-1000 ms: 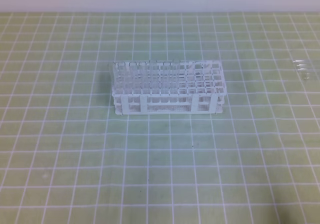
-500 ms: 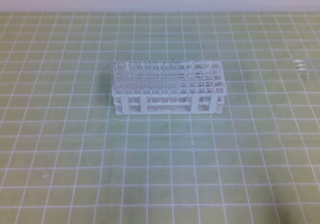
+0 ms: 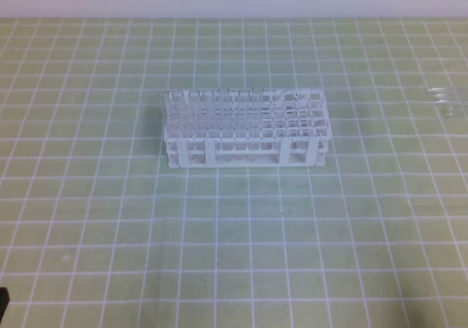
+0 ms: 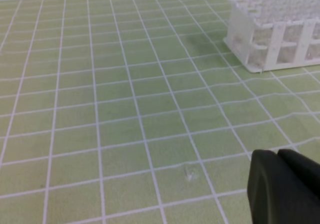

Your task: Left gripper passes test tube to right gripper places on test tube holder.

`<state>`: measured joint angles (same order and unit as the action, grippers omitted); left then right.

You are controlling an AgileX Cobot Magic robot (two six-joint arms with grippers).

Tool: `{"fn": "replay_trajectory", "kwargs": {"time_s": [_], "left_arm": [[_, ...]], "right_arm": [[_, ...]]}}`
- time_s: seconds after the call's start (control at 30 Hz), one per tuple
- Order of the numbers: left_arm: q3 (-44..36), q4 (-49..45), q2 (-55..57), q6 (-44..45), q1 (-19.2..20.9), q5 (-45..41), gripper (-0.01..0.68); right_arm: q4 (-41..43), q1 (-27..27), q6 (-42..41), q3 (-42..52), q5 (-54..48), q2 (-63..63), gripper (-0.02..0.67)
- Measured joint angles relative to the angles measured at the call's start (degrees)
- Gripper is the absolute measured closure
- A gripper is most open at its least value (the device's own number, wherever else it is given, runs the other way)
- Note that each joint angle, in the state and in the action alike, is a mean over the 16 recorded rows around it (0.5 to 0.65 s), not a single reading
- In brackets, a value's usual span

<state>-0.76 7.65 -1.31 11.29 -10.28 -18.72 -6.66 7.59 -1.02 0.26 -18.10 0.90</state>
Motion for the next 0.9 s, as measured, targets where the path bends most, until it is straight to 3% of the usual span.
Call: {"fn": "replay_trajectory", "kwargs": {"time_s": [0.9], "left_arm": [[0.38,-0.01,0.64,0.06,-0.01,-0.12,0.675]], "right_arm": [[-0.12,0.00,0.00,0.00,0.00,-0.06,0.665]]}}
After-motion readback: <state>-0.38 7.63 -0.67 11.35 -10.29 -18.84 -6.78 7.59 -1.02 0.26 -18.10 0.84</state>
